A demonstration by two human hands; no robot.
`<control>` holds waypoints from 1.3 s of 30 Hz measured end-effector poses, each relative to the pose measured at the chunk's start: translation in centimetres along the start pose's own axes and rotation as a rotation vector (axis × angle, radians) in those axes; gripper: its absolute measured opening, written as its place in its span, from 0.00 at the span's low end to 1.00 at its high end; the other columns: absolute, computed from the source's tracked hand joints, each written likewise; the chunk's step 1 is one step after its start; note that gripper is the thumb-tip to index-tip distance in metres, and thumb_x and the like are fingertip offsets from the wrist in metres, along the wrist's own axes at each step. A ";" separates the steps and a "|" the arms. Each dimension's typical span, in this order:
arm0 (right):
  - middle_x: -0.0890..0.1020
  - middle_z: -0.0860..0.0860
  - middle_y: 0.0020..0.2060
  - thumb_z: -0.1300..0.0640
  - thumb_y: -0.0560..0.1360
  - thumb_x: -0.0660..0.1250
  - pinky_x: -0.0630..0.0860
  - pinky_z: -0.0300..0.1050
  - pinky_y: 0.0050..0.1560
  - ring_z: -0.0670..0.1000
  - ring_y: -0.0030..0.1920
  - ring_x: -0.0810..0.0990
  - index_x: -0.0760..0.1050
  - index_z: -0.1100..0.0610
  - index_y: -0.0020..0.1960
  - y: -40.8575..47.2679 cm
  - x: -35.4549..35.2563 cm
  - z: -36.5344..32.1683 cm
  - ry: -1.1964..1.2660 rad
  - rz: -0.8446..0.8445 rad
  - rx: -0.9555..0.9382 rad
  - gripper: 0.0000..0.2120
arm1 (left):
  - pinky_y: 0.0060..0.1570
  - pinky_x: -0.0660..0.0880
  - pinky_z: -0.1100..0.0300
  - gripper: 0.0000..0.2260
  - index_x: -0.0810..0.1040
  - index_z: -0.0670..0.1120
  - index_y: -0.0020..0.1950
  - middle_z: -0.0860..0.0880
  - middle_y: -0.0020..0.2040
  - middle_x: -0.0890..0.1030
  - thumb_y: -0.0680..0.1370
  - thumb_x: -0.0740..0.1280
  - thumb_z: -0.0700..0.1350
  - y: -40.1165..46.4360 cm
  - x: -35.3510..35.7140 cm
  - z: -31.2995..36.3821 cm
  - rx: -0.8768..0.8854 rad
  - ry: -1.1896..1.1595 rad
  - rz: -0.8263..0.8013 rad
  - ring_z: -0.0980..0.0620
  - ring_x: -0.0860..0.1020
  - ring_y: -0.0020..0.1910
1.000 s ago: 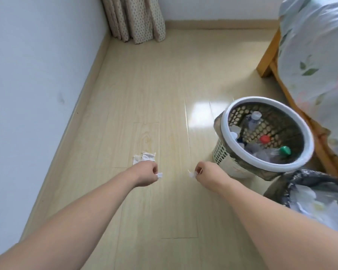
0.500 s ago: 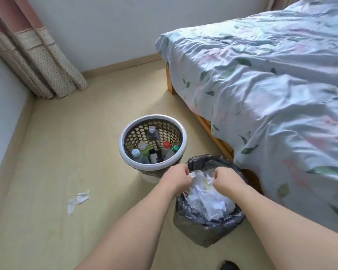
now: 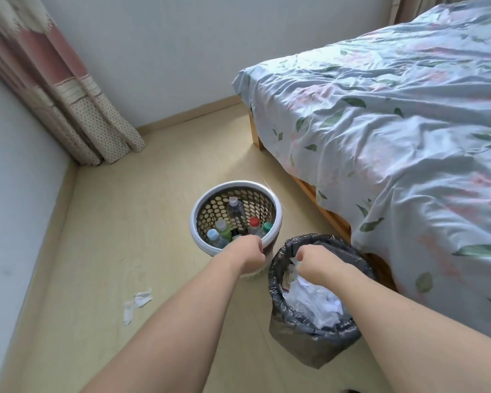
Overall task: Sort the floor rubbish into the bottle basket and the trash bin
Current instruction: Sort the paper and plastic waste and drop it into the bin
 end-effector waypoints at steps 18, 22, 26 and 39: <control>0.75 0.50 0.62 0.58 0.76 0.60 0.75 0.44 0.52 0.53 0.57 0.76 0.70 0.51 0.68 5.1 13.1 -31.9 -0.089 -0.126 -0.327 0.20 | 0.54 0.75 0.54 0.14 0.74 0.47 0.62 0.48 0.58 0.77 0.78 0.58 0.43 -10.1 -0.6 -39.6 -0.423 -0.222 0.090 0.47 0.78 0.55; 0.74 0.50 0.62 0.59 0.76 0.60 0.73 0.43 0.52 0.52 0.58 0.76 0.69 0.52 0.69 10.8 20.1 -36.0 -0.106 -0.168 -0.365 0.21 | 0.52 0.74 0.55 0.18 0.69 0.48 0.69 0.47 0.63 0.75 0.78 0.58 0.43 -7.8 4.9 -47.8 -0.519 -0.266 0.077 0.47 0.76 0.56; 0.74 0.52 0.60 0.60 0.77 0.58 0.74 0.47 0.54 0.54 0.58 0.76 0.67 0.54 0.69 16.8 28.5 -38.3 -0.145 -0.202 -0.402 0.21 | 0.57 0.73 0.52 0.23 0.62 0.50 0.75 0.45 0.68 0.69 0.79 0.59 0.46 -2.8 12.4 -54.7 -0.632 -0.376 0.122 0.44 0.74 0.61; 0.76 0.53 0.48 0.64 0.77 0.53 0.68 0.48 0.42 0.55 0.45 0.72 0.67 0.57 0.51 25.6 41.6 -39.2 -0.162 -0.004 -0.562 0.06 | 0.34 0.70 0.52 0.12 0.76 0.46 0.44 0.47 0.40 0.77 0.79 0.56 0.50 4.5 23.8 -58.1 -0.673 -0.056 0.737 0.43 0.75 0.35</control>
Point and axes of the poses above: each hand's wrist, its own y-axis towards the middle knuckle, its own x-axis out of the palm, z = x × y, the point moved 4 cm from there along y, towards the middle knuckle
